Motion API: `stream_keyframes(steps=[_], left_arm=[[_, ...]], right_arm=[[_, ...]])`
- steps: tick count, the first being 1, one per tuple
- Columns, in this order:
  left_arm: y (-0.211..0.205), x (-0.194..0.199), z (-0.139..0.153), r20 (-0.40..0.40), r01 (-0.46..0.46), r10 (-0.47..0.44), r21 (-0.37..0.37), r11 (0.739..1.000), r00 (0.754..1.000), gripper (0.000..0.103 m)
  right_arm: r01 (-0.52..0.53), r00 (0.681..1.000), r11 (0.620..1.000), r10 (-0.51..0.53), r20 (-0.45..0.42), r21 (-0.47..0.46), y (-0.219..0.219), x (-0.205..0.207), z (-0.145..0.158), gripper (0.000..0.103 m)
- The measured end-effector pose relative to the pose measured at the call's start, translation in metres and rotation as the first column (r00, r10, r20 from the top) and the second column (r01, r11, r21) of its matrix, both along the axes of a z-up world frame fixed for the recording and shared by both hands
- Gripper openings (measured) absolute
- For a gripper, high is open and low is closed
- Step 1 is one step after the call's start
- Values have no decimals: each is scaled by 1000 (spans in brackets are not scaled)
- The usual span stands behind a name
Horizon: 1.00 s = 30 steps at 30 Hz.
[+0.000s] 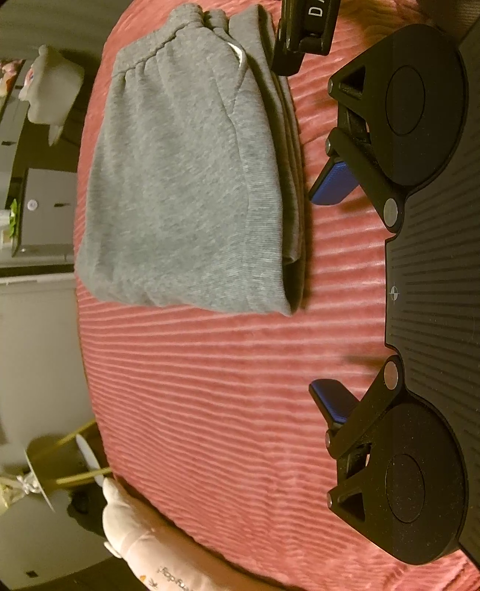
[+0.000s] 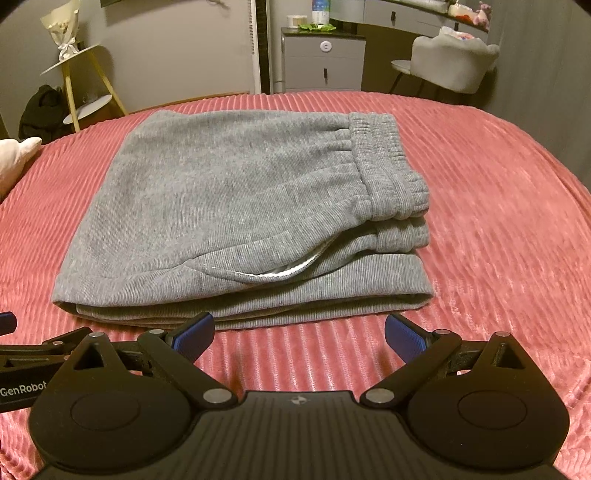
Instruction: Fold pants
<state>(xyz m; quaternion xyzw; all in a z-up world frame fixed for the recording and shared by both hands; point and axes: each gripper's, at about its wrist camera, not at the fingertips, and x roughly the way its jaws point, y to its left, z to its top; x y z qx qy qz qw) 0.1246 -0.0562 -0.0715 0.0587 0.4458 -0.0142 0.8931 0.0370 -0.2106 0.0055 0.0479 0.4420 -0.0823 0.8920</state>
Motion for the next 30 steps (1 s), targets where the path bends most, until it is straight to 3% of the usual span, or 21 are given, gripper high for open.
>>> stream_keyframes(steps=[30], left_arm=[[6,2,1,1,-28,28,-31,999,1000,103]], right_arm=[[13,1000,1000,-13,-6,21,-4,1,-2,99]])
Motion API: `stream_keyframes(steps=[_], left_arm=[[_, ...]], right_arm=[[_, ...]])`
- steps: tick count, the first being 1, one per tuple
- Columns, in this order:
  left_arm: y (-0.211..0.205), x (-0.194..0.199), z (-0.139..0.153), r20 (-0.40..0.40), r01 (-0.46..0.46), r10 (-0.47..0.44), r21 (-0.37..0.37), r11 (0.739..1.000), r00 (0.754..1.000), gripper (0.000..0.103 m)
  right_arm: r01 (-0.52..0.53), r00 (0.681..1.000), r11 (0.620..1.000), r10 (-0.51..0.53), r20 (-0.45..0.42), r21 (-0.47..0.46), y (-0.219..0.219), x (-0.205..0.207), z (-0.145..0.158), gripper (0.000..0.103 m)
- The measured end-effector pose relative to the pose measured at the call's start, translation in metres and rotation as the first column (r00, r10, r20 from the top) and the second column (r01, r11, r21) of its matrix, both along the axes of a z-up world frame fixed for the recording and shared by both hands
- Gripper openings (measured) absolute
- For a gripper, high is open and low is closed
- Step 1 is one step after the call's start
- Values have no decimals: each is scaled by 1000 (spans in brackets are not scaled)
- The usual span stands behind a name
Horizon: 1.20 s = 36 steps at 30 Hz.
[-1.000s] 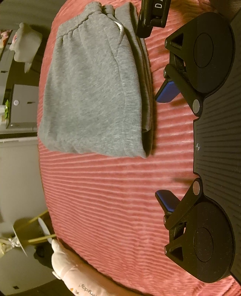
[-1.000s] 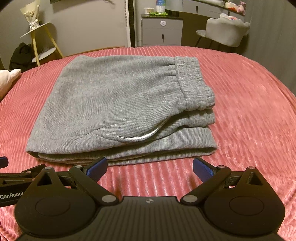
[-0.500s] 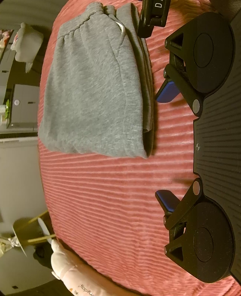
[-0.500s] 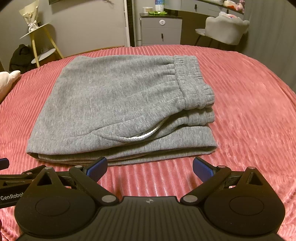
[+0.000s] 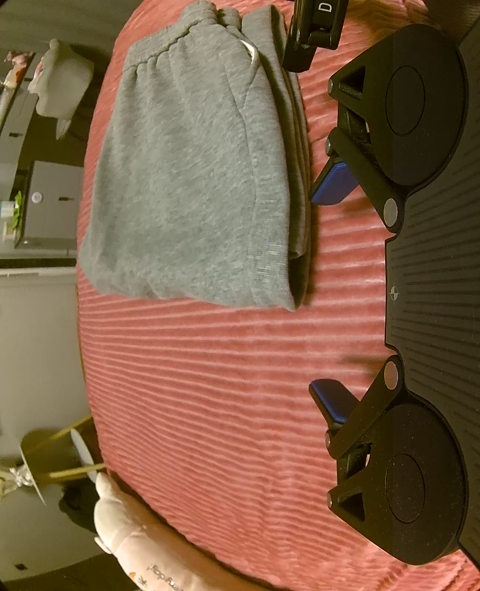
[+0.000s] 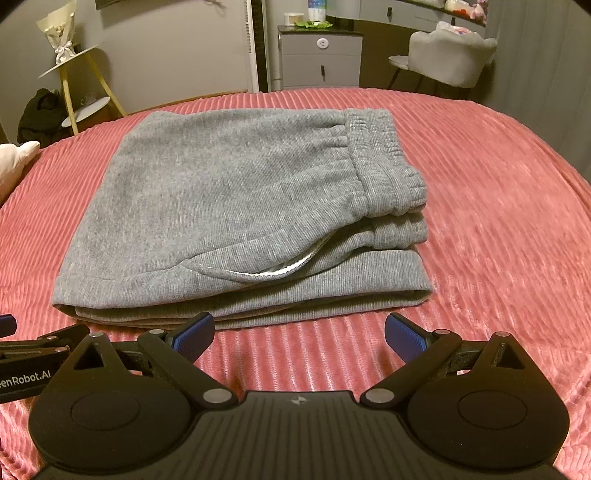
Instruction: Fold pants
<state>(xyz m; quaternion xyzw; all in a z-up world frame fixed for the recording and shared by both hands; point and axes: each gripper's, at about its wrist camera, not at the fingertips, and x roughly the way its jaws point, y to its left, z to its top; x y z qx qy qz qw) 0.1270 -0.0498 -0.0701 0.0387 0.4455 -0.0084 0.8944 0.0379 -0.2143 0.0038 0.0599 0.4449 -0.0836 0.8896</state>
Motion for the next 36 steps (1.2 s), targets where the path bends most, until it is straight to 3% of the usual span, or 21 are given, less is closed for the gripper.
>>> stream_keyframes(steps=[36], left_arm=[[-2,0,-2,4,6,-6,8,1000,1000,103]], right_arm=[[15,1000,999,-14,-11,31,-4,0,-2,99]])
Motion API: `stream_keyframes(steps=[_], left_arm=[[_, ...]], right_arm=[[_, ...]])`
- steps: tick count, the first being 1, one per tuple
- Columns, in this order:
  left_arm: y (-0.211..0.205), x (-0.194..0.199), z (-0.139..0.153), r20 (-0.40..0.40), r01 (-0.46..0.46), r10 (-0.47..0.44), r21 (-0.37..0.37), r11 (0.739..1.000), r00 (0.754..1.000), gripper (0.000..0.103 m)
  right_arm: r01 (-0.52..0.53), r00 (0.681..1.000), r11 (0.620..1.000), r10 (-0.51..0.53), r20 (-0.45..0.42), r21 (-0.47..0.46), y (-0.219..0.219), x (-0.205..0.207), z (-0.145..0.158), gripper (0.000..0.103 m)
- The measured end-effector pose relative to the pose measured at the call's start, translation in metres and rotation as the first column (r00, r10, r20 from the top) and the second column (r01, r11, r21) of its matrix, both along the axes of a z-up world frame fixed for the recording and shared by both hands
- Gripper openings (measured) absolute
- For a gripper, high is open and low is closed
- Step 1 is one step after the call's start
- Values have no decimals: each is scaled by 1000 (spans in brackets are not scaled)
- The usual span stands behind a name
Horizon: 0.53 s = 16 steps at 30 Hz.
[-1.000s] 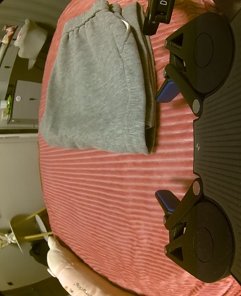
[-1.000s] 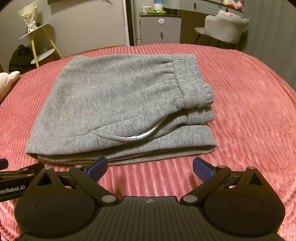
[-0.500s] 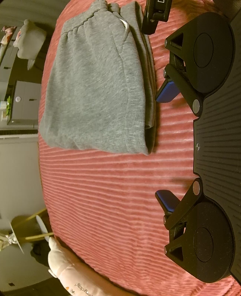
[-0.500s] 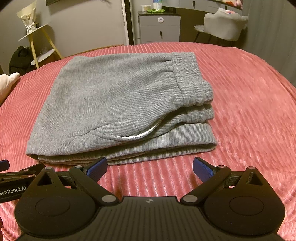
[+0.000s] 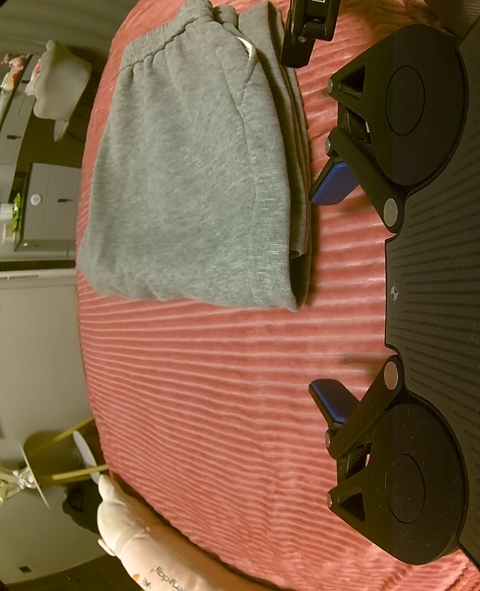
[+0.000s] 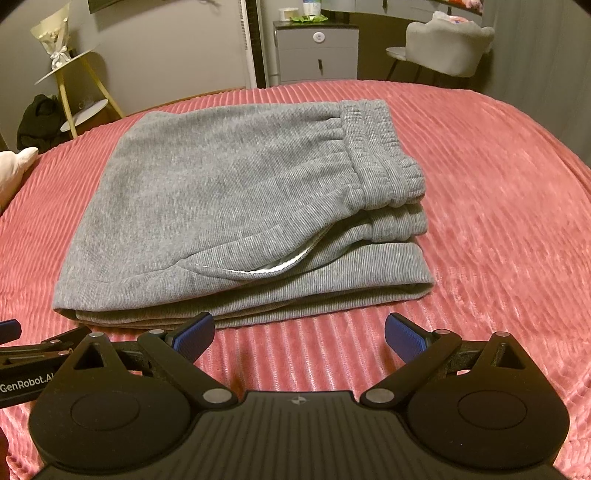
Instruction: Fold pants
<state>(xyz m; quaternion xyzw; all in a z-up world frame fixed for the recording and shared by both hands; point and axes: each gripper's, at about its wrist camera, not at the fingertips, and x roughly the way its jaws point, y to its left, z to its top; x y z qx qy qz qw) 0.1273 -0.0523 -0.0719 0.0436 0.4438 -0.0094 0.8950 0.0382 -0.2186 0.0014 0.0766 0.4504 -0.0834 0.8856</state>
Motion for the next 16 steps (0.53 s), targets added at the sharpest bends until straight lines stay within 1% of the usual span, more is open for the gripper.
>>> stream_keyframes(steps=[12,16], left_arm=[[-1,2,-1,3,9,-9,-1,1000,1000,103],[-1,2,0,19,18,-18,-3,1000,1000,103]], right_arm=[[2,1000,1000,-2,-2,7,-3,0,-1,99],[2,1000,1000,-2,-3,9,-3,1,-1,99]])
